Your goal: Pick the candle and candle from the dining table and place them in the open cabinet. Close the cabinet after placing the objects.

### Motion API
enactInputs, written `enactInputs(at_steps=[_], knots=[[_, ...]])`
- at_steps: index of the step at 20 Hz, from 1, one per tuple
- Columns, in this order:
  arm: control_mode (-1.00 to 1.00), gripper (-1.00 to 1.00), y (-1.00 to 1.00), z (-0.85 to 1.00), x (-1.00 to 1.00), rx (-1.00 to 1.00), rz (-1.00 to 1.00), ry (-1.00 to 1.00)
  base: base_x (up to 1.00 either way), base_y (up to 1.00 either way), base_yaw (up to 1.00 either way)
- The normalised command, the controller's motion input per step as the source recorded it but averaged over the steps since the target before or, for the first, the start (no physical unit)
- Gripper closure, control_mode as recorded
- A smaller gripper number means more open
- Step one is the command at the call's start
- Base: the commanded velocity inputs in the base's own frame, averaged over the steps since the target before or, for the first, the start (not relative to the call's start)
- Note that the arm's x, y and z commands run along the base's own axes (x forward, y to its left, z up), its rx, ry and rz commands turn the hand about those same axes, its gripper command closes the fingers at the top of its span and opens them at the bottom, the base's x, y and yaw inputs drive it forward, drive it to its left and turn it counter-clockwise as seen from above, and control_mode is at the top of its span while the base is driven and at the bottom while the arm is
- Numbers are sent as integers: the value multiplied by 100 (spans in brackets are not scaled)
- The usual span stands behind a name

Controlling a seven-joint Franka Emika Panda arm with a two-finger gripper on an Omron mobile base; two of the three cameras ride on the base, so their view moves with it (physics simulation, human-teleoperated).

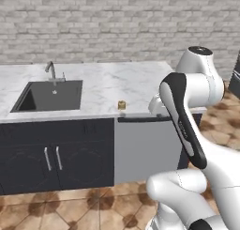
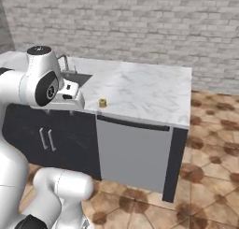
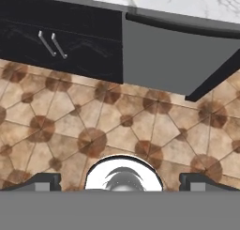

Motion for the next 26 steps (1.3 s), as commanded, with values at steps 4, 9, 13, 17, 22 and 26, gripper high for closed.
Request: enactInputs(at_steps=[4,9,13,17,22,26], knots=[[100,-100,0,0,0,0,0,0,51,15,-15],[100,-100,0,0,0,0,0,0,46,21,-15],[100,-100,0,0,0,0,0,0,26,39,-13],[100,-100,0,0,0,0,0,0,22,43,-13],[100,-100,0,0,0,0,0,0,31,45,-14],[100,-100,0,0,0,0,0,0,49,34,-12]])
